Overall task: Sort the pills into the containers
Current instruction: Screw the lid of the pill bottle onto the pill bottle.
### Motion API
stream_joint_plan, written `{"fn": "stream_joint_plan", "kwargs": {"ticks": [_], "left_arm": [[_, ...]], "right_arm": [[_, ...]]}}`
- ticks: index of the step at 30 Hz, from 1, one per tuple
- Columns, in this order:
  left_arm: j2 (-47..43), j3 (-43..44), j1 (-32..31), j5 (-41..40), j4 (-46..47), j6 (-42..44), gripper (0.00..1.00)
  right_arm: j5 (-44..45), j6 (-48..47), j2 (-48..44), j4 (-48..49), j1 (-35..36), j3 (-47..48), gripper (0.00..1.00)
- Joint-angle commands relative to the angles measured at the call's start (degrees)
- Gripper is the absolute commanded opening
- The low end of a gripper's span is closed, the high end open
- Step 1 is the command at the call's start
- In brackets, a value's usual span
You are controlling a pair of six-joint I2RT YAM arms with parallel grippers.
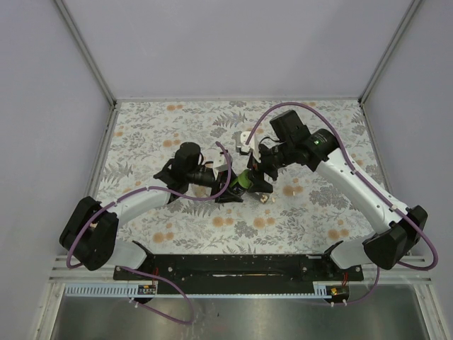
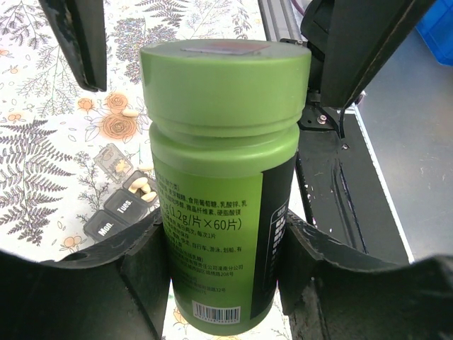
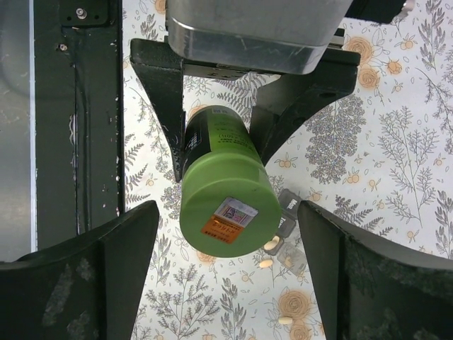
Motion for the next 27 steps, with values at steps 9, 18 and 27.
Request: {"fn": "stream_joint_plan", "kwargs": {"ticks": [9,18,27], "left_arm": [[-0.1,2.2,0.3,2.7,2.1,0.9,0.0],[-1.3,1.3,0.3,-1.7,2.0,3.4,0.0],[-2.7,-0.4,0.2,-8.3,5.3,3.1,0.0]], "right_arm": [[-0.7,-0.6,1.8,-0.7,0.8,1.7,0.72],[-1.6,5.5,4.0,-3.5,0.8,4.6,0.6],[-2.0,14.0,5.5,-3.6,0.9,5.1,0.55]]}}
